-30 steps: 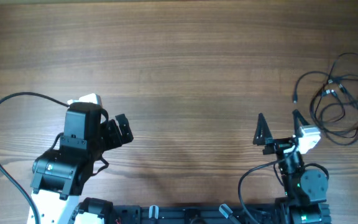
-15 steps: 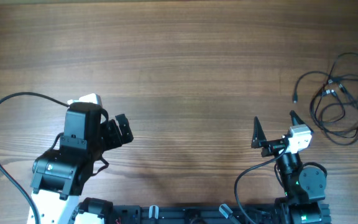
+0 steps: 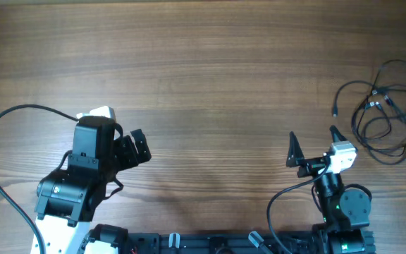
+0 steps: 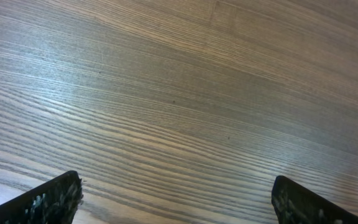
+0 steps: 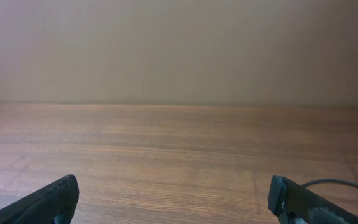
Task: Untangle cables
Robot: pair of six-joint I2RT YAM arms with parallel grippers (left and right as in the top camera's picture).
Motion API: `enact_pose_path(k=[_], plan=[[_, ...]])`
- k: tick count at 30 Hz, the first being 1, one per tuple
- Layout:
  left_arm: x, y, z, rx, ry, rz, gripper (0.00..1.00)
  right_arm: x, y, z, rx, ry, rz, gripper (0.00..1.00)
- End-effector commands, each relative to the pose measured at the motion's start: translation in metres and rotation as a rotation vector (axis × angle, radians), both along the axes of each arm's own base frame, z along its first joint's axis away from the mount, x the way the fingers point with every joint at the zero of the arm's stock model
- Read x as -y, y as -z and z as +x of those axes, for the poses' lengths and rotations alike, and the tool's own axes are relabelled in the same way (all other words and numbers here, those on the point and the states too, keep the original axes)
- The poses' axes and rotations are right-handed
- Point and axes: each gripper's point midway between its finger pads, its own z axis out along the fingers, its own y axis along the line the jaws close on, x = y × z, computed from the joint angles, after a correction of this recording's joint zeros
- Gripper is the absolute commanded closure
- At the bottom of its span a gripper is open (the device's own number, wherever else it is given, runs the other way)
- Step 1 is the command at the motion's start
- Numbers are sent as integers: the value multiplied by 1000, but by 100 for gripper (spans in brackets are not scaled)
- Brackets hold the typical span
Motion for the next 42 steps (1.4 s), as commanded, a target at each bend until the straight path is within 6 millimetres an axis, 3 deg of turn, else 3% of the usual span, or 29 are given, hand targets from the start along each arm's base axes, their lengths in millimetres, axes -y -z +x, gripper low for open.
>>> enact_pose_path(k=[1,37,42], plan=[[-1,2,0,-1,0,8,0,5,-3,0,19,21,-38,0],[-2,4,-4,-14,2,15,0,2,-3,-1,24,2,-74,0],[-8,-1,7,121,-36,-15,0,2,-3,0,23,2,-74,0]])
